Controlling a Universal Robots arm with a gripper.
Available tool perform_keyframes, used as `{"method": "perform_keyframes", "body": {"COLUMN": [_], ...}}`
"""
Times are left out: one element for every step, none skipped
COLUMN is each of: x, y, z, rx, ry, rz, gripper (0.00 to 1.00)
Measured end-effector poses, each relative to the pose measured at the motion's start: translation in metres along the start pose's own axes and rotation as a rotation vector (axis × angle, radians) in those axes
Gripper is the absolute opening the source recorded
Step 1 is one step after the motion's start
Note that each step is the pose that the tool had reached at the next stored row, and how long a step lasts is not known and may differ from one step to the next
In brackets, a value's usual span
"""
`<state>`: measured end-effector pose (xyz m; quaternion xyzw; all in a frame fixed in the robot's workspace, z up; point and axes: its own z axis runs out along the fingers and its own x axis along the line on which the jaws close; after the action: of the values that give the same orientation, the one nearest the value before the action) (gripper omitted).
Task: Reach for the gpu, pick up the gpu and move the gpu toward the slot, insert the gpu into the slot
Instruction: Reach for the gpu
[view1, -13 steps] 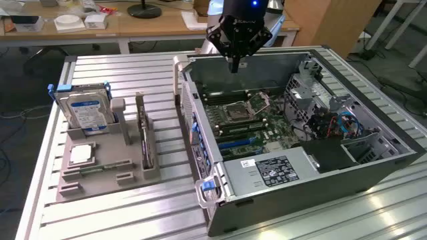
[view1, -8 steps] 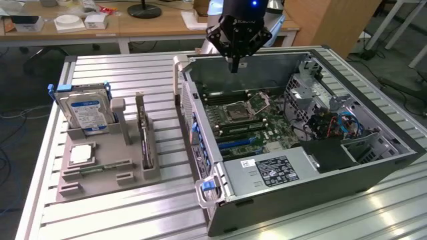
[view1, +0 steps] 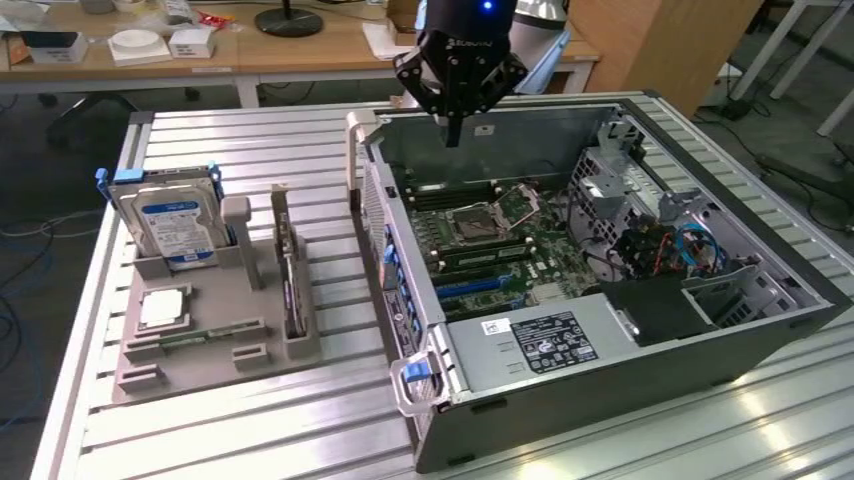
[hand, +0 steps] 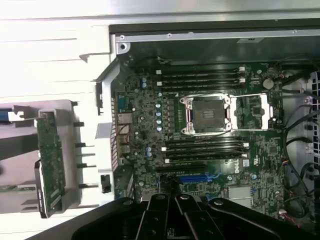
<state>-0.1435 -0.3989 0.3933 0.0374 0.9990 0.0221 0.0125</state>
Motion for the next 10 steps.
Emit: {"method": "perform_keyframes", "body": {"x": [0.003,0.006,0.008,0.011,0.014,0.016,0.019,0.021,0.024,0.026], "y": [-0.0002,-0.0004,-0.0006,-0.0008,-0.0010,-0.0012,-0.0014,-0.0016,-0.0017,-0.0019], "z": [-0.0001,-0.0001,-0.0002,-0.0003,-0.0004,-0.0005,-0.0005,-0.0005,-0.0006,-0.0007], "rx": [0.0000,0.0000,0.0000,0.0001,0.0001,0.0001,0.0000,0.0000,0.0000,0.0001], "ry": [0.0000,-0.0001,0.0000,0.0000,0.0000,0.0000,0.0000,0.0000,0.0000,0.0000], "rz": [0.000,0.000,0.000,0.000,0.000,0.000,0.000,0.000,0.000,0.000], "gripper": [0.10,0.10,0.10,0.10,0.10,0.10,0.10,0.10,0.10,0.10]}}
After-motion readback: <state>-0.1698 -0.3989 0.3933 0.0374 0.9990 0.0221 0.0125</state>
